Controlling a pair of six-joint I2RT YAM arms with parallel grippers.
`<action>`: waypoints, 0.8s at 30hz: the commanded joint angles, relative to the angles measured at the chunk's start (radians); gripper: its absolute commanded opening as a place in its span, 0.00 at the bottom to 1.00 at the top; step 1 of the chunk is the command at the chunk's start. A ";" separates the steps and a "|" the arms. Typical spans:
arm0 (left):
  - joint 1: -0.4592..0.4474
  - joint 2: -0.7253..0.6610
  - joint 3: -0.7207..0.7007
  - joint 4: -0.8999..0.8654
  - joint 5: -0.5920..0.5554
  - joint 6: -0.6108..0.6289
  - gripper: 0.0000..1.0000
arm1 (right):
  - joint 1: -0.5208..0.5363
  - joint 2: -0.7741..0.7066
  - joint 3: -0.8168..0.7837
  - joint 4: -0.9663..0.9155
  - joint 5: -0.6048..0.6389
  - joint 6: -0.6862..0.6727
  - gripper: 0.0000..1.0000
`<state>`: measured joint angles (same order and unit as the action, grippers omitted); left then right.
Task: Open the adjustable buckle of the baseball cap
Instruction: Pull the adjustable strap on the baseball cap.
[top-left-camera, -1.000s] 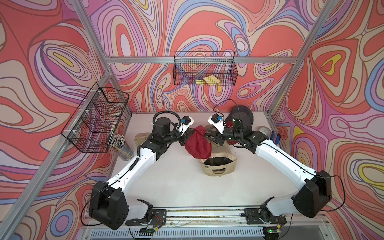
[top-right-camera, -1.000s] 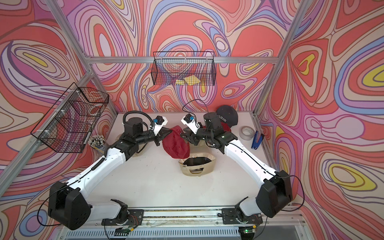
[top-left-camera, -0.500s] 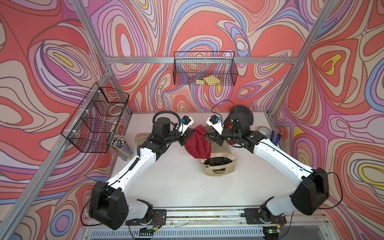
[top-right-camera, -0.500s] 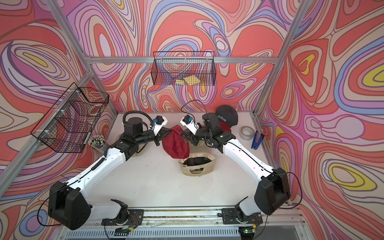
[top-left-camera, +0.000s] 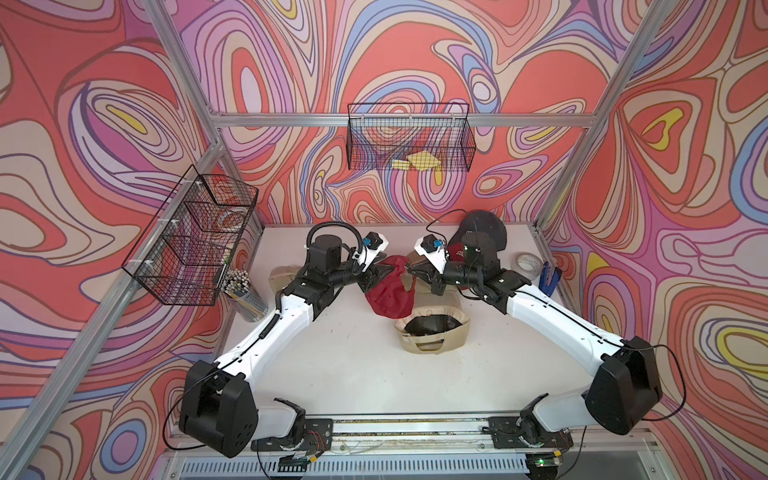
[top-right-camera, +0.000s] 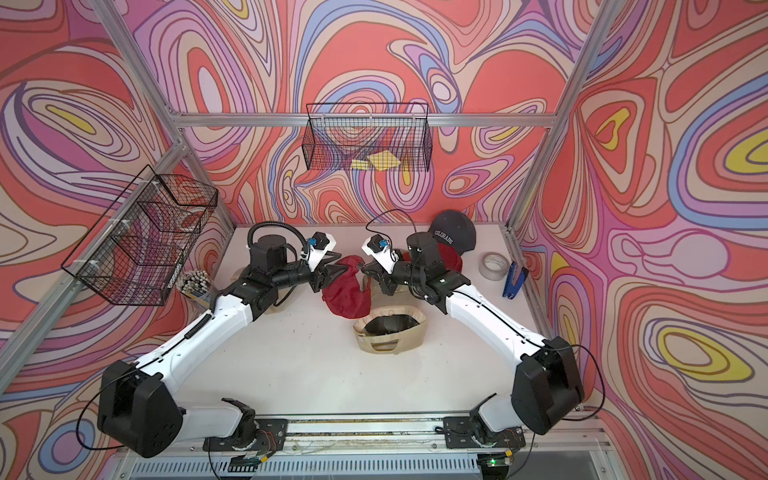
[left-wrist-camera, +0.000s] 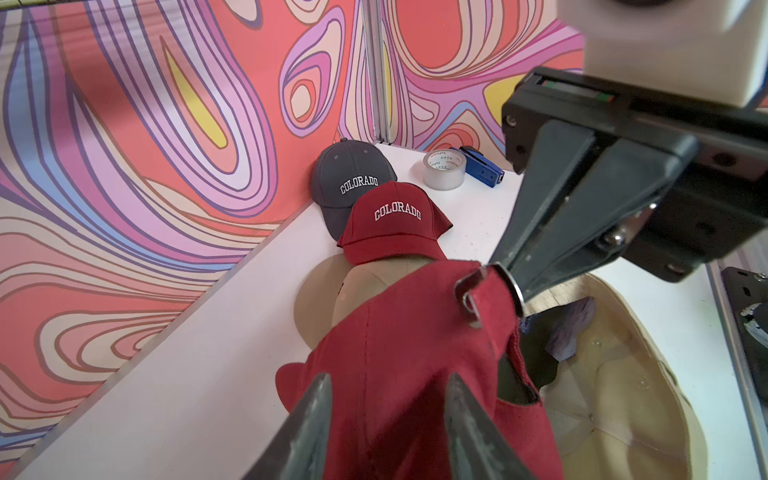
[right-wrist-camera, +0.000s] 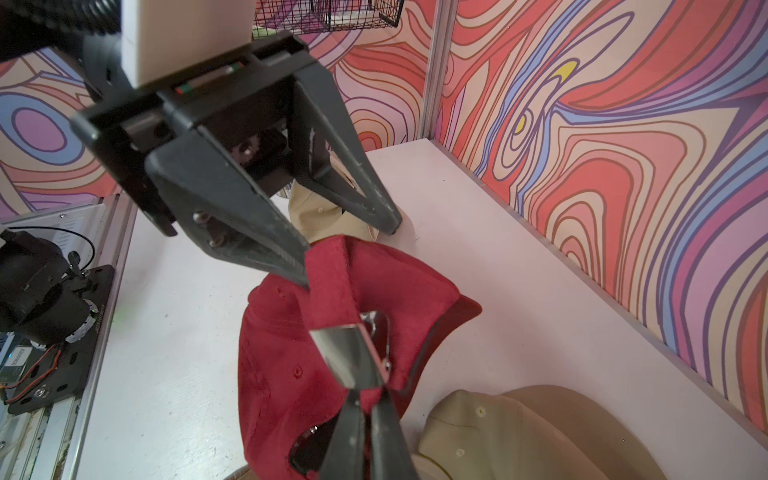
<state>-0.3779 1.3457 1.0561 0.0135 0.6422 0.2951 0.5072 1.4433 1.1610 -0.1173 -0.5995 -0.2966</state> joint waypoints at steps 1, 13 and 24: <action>0.005 0.004 0.033 -0.044 0.049 0.042 0.56 | 0.002 -0.032 -0.010 0.064 -0.014 0.025 0.00; 0.005 -0.051 -0.056 0.113 0.151 0.062 0.67 | 0.003 -0.015 0.000 0.064 -0.037 0.043 0.00; 0.008 -0.057 -0.035 0.163 0.223 -0.166 0.63 | 0.002 -0.005 0.014 0.066 -0.007 0.086 0.00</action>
<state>-0.3767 1.3037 0.9947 0.1322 0.8162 0.2329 0.5072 1.4403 1.1591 -0.0761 -0.6163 -0.2356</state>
